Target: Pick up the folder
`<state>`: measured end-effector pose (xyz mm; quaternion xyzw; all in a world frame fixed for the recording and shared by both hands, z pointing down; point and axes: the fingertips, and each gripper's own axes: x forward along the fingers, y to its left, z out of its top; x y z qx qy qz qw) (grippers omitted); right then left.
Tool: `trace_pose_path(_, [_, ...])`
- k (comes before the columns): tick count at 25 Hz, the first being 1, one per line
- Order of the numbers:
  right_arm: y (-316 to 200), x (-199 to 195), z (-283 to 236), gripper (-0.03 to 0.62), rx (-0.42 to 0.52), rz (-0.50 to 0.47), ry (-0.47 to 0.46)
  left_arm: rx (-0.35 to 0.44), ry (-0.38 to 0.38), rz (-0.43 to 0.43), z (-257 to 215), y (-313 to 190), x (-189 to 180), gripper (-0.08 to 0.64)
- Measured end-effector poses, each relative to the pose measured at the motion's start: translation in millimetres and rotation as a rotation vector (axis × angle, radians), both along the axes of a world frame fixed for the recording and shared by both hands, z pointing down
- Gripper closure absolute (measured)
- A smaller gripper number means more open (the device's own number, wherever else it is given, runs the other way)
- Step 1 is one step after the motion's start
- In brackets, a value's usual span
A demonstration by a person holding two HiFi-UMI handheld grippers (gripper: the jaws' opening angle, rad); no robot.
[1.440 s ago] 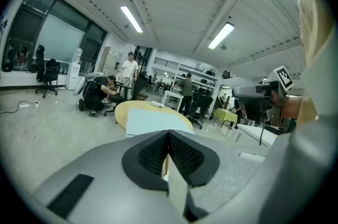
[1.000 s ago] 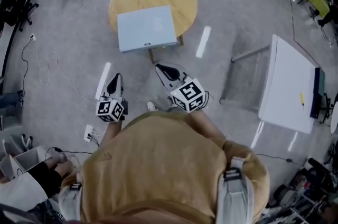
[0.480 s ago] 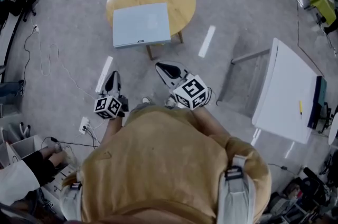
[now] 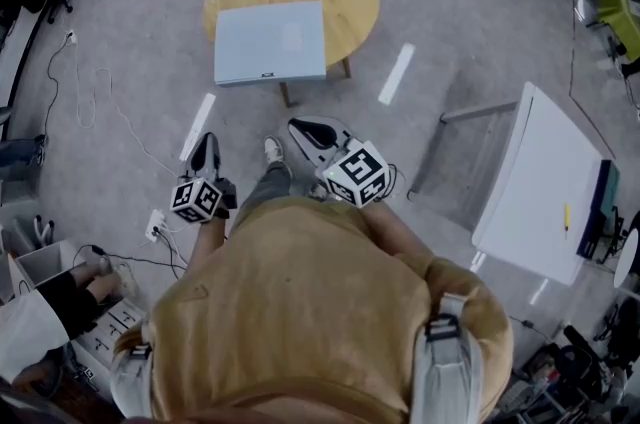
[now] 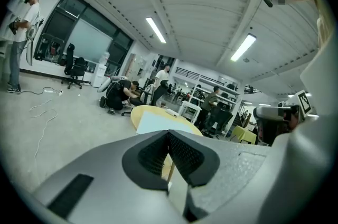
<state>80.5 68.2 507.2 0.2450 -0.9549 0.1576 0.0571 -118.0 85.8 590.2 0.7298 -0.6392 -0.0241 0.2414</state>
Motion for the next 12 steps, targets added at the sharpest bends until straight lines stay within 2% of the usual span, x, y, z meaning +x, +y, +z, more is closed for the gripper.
trace_pose_path(7, [-35,-6,-1,0.592,-0.009,0.06,0.025,-0.019,0.042,0.039,16,-47,-13,0.557])
trace_pose_path(12, [-70,-24,1,0.592,-0.018,0.091,0.051,-0.017,0.083,0.061,17,-93,-36,0.557])
